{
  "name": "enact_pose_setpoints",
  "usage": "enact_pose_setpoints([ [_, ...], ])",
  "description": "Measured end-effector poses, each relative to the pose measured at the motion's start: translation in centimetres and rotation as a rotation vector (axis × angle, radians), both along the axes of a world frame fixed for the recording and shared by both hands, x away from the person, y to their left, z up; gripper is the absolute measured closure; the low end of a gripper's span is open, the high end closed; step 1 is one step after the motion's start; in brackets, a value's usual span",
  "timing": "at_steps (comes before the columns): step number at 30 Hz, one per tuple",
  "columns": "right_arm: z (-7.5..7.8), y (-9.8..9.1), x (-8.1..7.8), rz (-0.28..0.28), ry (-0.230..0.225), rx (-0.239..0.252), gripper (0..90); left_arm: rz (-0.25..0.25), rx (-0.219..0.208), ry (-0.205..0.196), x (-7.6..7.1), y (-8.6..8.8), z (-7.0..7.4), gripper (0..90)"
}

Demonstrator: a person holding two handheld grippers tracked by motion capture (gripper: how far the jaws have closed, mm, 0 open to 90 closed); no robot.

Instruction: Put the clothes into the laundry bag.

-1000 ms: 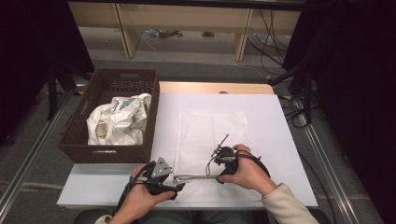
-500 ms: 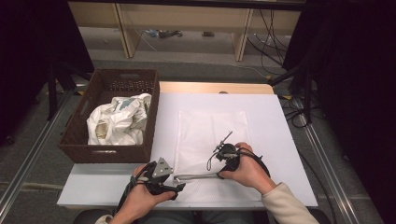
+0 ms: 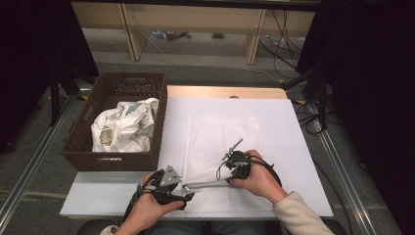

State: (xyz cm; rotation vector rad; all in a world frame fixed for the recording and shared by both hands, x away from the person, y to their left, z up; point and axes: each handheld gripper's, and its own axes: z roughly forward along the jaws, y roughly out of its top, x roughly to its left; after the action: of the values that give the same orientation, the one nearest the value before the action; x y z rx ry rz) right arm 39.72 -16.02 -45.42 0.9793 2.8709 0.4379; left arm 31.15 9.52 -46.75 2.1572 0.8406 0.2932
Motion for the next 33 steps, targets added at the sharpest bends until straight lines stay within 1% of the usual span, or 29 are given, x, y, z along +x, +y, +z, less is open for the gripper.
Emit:
enact_pose_setpoints([
  [2, 0.2, 0.0, -0.1, -0.007, -0.006, 0.014, 72.0, 0.002, -0.003, 0.002, 0.0, 0.0, 0.0, 29.2],
  [4, 0.7, 0.0, -0.1, 0.008, -0.022, 0.024, 75.9, 0.007, 0.002, 0.002, 0.0, 0.0, 0.0, 29.2],
  [5, 0.8, 0.0, -0.1, 0.016, -0.039, 0.034, 78.5, 0.004, -0.003, 0.003, 0.0, 0.0, 0.0, 29.2],
  [6, 1.0, -0.1, -0.1, 0.026, -0.047, 0.037, 80.8, 0.007, 0.000, 0.002, 0.0, 0.0, 0.0, 29.2],
  [7, 1.2, -0.1, -0.3, 0.006, -0.040, 0.039, 82.4, 0.007, 0.002, 0.002, 0.0, 0.0, 0.0, 29.2],
  [8, 1.2, -0.1, -0.3, 0.007, -0.038, 0.039, 84.3, 0.005, 0.003, 0.001, 0.0, 0.0, 0.0, 29.2],
  [9, 1.2, -0.2, -0.2, 0.012, -0.043, 0.034, 85.2, 0.004, 0.004, 0.000, 0.0, 0.0, 0.0, 29.2],
  [10, 1.1, -0.2, -0.2, 0.014, -0.037, 0.036, 85.4, 0.000, -0.001, 0.000, 0.0, 0.0, 0.0, 29.3],
  [12, 1.3, -0.2, -0.3, 0.009, -0.037, 0.036, 85.3, 0.007, -0.006, 0.002, 0.0, 0.0, 0.0, 29.3],
  [14, 1.7, -0.2, -0.3, 0.013, -0.059, 0.059, 85.5, 0.013, -0.005, 0.004, -0.1, 0.0, 0.1, 29.5],
  [15, 2.0, -0.3, -0.3, 0.020, -0.067, 0.062, 86.7, 0.016, -0.008, 0.004, -0.1, 0.0, 0.1, 29.6],
  [17, 2.4, -0.4, -0.5, 0.002, -0.090, 0.078, 88.1, 0.009, 0.000, -0.005, -0.1, 0.0, 0.2, 29.7],
  [18, 2.6, -0.5, -0.4, 0.008, -0.101, 0.082, 88.6, -0.002, -0.010, -0.005, -0.1, 0.0, 0.2, 30.0],
  [19, 2.8, -0.6, -0.4, 0.020, -0.112, 0.088, 88.9, 0.006, -0.003, -0.014, -0.1, 0.0, 0.3, 30.0],
  [20, 3.0, -0.5, -0.6, -0.008, -0.111, 0.096, 89.0, 0.001, -0.005, -0.021, -0.1, 0.0, 0.4, 30.0],
  [21, 3.1, -0.6, -0.6, 0.004, -0.116, 0.101, 89.0, -0.002, -0.027, -0.029, -0.2, -0.1, 0.6, 29.8],
  [22, 3.2, -0.6, -0.5, 0.009, -0.132, 0.106, 89.1, -0.002, -0.039, -0.032, -0.3, -0.2, 0.7, 29.2],
  [23, 3.4, -0.6, -0.7, -0.010, -0.135, 0.111, 89.1, -0.004, -0.047, -0.034, -0.3, -0.2, 1.0, 28.6],
  [25, 3.7, -0.7, -0.7, -0.014, -0.157, 0.128, 89.1, -0.005, -0.044, -0.025, -0.5, -0.2, 1.7, 30.5],
  [26, 3.9, -0.7, -0.9, -0.030, -0.157, 0.138, 89.1, 0.003, -0.052, -0.032, -0.6, -0.2, 2.2, 31.5],
  [27, 4.2, -0.8, -0.9, -0.029, -0.179, 0.153, 89.1, -0.005, -0.054, -0.045, -0.6, -0.1, 2.5, 30.7],
  [28, 4.3, -0.7, -1.1, -0.052, -0.184, 0.165, 89.1, -0.006, -0.055, -0.063, -0.7, 0.0, 3.1, 29.7],
  [29, 4.6, -0.9, -1.0, -0.035, -0.209, 0.175, 89.1, 0.001, -0.069, -0.076, -0.8, 0.2, 3.6, 28.4],
  [30, 4.8, -0.9, -1.2, -0.054, -0.215, 0.187, 89.1, 0.002, -0.090, -0.082, -0.8, 0.4, 4.1, 27.1],
  [31, 4.9, -0.9, -1.2, -0.052, -0.228, 0.195, 89.1, 0.005, -0.104, -0.093, -0.7, 0.8, 4.7, 25.9],
  [32, 5.1, -1.0, -1.2, -0.046, -0.235, 0.197, 89.1, 0.028, -0.130, -0.108, -0.8, 1.0, 5.2, 24.7],
  [33, 5.1, -1.0, -1.3, -0.062, -0.233, 0.208, 89.2, 0.044, -0.142, -0.130, -0.7, 1.5, 5.9, 23.8],
])
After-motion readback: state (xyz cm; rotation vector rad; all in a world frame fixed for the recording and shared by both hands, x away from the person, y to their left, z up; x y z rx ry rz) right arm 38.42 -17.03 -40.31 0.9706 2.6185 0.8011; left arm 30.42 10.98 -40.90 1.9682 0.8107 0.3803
